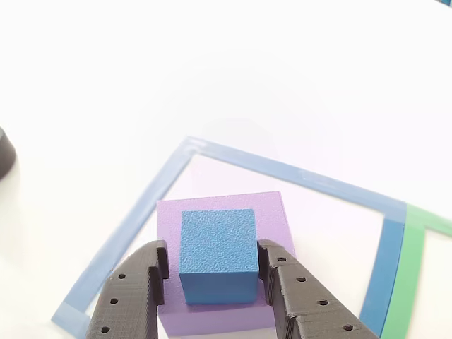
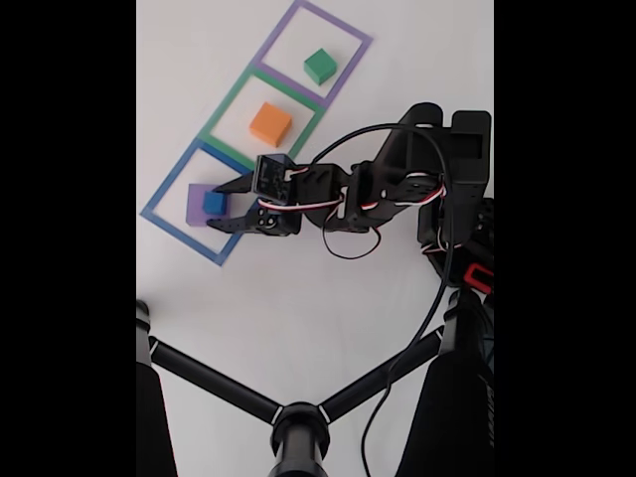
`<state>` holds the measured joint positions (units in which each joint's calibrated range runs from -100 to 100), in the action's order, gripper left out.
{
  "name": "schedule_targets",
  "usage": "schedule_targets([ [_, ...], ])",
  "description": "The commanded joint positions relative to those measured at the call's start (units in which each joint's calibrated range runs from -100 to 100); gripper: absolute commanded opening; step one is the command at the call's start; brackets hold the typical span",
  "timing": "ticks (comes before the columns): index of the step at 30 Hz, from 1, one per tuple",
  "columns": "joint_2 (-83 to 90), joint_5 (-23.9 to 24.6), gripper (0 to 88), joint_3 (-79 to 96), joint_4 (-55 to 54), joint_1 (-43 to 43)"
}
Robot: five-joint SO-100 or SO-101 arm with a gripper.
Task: Tower of hanoi
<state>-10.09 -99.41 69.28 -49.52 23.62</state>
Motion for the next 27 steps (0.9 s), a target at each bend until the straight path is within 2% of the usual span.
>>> schedule_targets([
  [1, 0.4, -0.6, 7.6, -1.8, -1.5, 0.5],
  [17, 4.4, -0.6, 5.3, -1.6, 0.8, 1.1],
  [22, 12.8, -0.6, 5.0, -2.0, 10.7, 1.6],
  [27, 24.8, -0.6, 4.6, -3.0, 26.7, 0.3],
])
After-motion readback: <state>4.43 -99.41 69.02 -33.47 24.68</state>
